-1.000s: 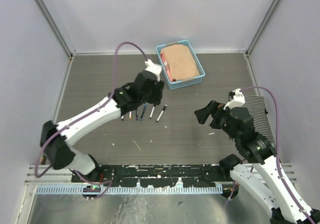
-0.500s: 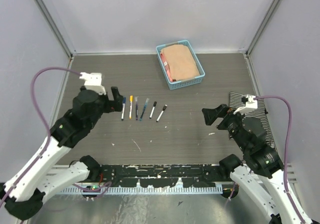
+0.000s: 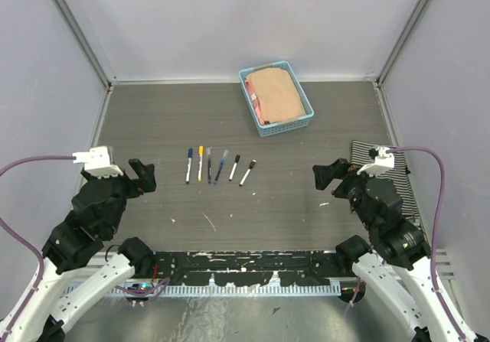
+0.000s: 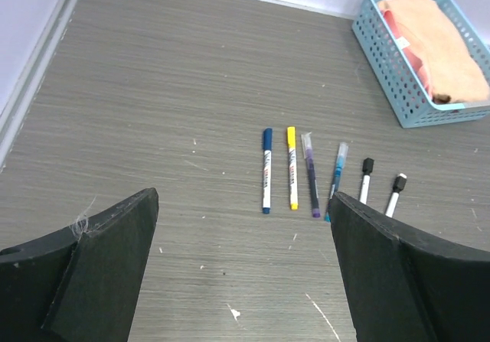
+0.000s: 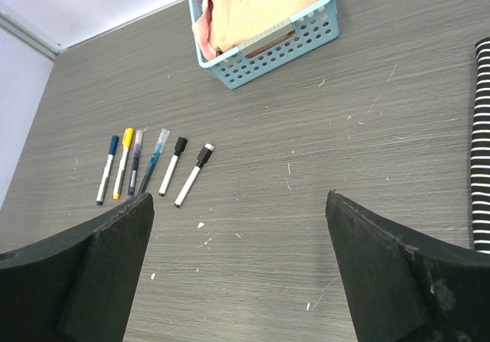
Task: Insert the pens into the pen caps
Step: Reset both arms
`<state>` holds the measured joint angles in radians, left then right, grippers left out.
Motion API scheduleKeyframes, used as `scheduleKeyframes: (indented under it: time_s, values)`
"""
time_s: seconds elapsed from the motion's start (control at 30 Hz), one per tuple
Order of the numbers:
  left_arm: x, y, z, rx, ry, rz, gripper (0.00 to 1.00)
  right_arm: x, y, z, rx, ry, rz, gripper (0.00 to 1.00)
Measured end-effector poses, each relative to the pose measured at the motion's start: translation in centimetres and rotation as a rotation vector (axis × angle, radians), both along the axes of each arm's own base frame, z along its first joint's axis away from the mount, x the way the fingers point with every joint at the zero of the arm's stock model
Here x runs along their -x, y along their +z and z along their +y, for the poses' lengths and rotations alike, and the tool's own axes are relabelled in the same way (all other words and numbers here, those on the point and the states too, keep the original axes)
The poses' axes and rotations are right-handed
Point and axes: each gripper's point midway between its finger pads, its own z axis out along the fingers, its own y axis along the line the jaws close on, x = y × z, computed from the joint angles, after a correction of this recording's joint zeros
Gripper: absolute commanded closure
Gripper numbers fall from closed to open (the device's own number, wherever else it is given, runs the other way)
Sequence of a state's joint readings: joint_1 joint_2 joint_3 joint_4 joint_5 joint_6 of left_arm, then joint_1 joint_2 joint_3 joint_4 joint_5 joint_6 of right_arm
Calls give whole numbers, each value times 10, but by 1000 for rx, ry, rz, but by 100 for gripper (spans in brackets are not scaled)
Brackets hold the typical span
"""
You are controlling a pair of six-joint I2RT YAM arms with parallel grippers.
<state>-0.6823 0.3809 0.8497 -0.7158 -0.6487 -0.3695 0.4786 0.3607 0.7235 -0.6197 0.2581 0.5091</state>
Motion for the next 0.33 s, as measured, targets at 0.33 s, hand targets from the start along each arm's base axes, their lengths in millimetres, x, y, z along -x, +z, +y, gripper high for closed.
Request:
scheduleKeyframes:
  time_s: [0.33]
  values:
    - [2, -12, 7, -31, 37, 48, 2, -3, -5, 1, 12, -4, 22, 1]
